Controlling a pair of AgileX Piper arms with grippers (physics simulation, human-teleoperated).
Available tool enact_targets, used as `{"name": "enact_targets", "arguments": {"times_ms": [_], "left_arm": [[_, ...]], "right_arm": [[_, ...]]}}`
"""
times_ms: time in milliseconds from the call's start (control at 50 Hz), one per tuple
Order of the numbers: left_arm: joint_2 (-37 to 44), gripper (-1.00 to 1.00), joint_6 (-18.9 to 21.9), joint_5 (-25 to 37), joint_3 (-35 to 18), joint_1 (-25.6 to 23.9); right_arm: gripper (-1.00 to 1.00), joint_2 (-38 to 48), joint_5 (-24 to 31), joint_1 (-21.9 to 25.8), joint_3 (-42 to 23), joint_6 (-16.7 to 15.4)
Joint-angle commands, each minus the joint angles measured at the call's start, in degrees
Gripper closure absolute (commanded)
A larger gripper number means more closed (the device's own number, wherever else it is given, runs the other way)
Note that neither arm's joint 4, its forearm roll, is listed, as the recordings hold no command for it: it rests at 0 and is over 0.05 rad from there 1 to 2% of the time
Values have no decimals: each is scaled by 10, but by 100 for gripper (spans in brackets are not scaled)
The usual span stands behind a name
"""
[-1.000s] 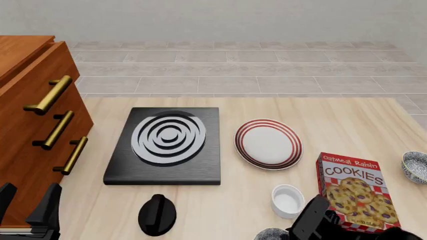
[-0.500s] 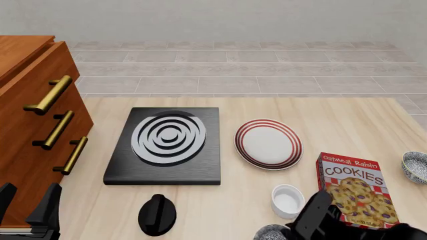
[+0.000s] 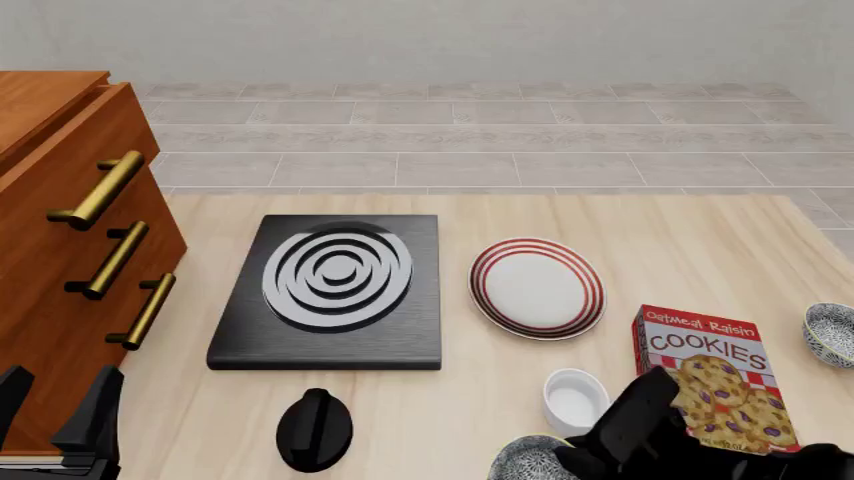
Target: Pick the akita bowl next to the ramekin and place it on the plate.
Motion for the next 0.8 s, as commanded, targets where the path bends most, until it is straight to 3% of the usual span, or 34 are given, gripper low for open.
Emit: {"name": "enact_targets", "arguments": {"times_ms": [20,140,360,540,800], "left_arm": [[0,-100,0,0,0,0],[0,-100,0,0,0,0],[0,-100,0,0,0,0],[0,-100,0,0,0,0],[0,-100,0,0,0,0]], "right_arm": [[100,-28,16,16,-18,64],[100,-40,23,15,-28,96],[100,-43,19,9,-30,105],[100,-54,15,2,-31,138],[100,-51,6,-18,-36,142]]}}
